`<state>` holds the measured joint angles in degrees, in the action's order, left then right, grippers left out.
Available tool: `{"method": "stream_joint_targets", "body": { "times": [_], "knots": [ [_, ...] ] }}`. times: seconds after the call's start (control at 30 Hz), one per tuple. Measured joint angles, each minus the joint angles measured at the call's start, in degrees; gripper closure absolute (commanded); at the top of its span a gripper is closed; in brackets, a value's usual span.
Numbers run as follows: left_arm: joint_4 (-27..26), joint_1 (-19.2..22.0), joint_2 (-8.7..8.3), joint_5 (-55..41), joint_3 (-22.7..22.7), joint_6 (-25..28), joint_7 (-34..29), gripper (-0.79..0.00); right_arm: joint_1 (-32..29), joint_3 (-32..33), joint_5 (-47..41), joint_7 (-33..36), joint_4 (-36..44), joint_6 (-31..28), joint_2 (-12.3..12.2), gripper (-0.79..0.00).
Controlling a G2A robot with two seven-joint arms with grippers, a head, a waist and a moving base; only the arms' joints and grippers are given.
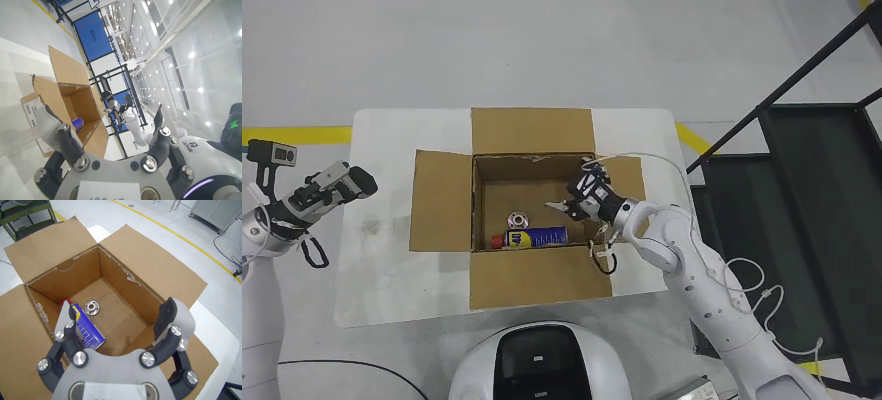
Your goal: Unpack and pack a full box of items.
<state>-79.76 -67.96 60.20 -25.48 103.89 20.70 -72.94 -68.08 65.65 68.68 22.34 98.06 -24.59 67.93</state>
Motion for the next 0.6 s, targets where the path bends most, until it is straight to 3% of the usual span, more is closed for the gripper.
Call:
{"method": "stream_joint_targets", "body": {
  "times": [0.27, 0.4, 0.6],
  "knots": [
    [0.0, 0.0, 0.0, 0.0, 0.0, 0.0, 0.0, -0.785, 18.4, -12.9, -10.4, 20.6, -10.6, -10.1, 3.1, -0.785],
    [0.0, 0.0, 0.0, 0.0, 0.0, 0.0, 0.0, -0.785, 25.4, -19.2, -11.2, 23.4, -18.3, -12.1, 5.1, -0.785],
    [0.0, 0.0, 0.0, 0.0, 0.0, 0.0, 0.0, -0.785, 29.4, -24.2, -11.5, 23.5, -25.1, -15.3, 6.9, -0.785]
  ]
}}
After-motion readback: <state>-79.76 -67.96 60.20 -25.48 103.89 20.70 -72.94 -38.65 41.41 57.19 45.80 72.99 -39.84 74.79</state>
